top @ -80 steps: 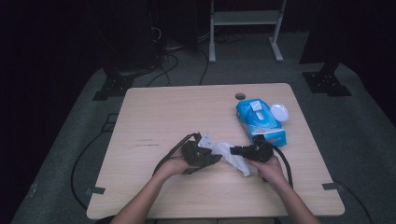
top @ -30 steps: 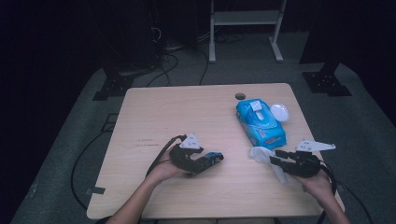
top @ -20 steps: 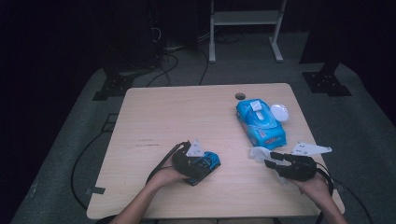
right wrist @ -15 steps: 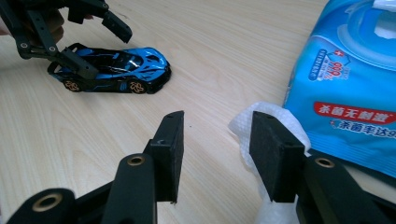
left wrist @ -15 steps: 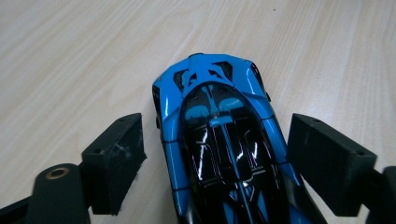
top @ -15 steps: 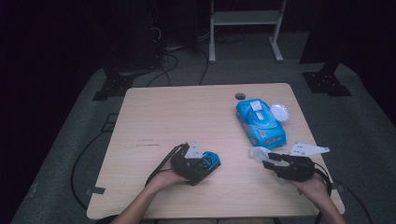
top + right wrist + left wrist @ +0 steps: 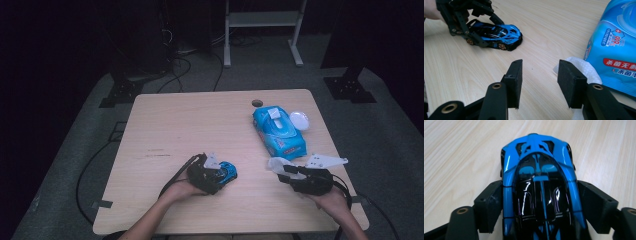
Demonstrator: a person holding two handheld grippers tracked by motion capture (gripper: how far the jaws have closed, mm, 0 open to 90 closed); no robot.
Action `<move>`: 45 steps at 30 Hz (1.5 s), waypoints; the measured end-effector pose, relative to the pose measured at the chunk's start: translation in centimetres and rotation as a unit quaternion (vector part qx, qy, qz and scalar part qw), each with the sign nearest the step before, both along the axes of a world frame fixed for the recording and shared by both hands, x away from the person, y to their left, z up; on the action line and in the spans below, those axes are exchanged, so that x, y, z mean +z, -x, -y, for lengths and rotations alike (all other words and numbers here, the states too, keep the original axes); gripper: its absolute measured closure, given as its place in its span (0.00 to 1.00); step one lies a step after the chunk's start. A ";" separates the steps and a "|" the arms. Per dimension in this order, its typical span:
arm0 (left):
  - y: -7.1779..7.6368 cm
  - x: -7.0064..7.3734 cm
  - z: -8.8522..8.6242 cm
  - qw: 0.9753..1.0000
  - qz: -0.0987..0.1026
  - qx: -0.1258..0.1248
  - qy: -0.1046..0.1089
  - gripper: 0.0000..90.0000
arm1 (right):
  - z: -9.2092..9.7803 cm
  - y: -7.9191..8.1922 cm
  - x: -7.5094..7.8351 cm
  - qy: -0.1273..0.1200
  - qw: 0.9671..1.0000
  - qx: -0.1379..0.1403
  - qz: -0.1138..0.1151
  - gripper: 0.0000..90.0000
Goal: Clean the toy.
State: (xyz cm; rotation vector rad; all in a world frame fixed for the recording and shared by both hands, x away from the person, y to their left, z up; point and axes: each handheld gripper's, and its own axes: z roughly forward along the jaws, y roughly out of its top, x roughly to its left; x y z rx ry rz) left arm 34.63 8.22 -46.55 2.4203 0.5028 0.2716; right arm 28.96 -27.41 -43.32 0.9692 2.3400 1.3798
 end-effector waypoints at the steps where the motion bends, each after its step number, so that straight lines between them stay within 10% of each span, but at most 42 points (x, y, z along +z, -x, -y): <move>1: -0.8 0.1 0.3 1.000 -0.003 -0.009 0.006 0.29 | 0.0 0.0 0.0 0.001 1.000 -0.001 -0.002 0.60; 11: -4.4 0.1 3.4 1.000 0.008 -0.003 0.006 0.29 | 0.5 -0.3 -0.4 0.001 1.000 -0.008 -0.006 0.61; 21: -4.2 0.3 3.3 1.000 0.011 -0.004 0.018 0.24 | 0.9 -0.5 -0.6 -0.005 1.000 -0.010 -0.015 0.58; 45: -1.9 2.9 -3.2 0.998 0.022 0.009 0.051 0.19 | 2.1 -0.9 -1.4 -0.009 0.999 -0.029 -0.036 0.48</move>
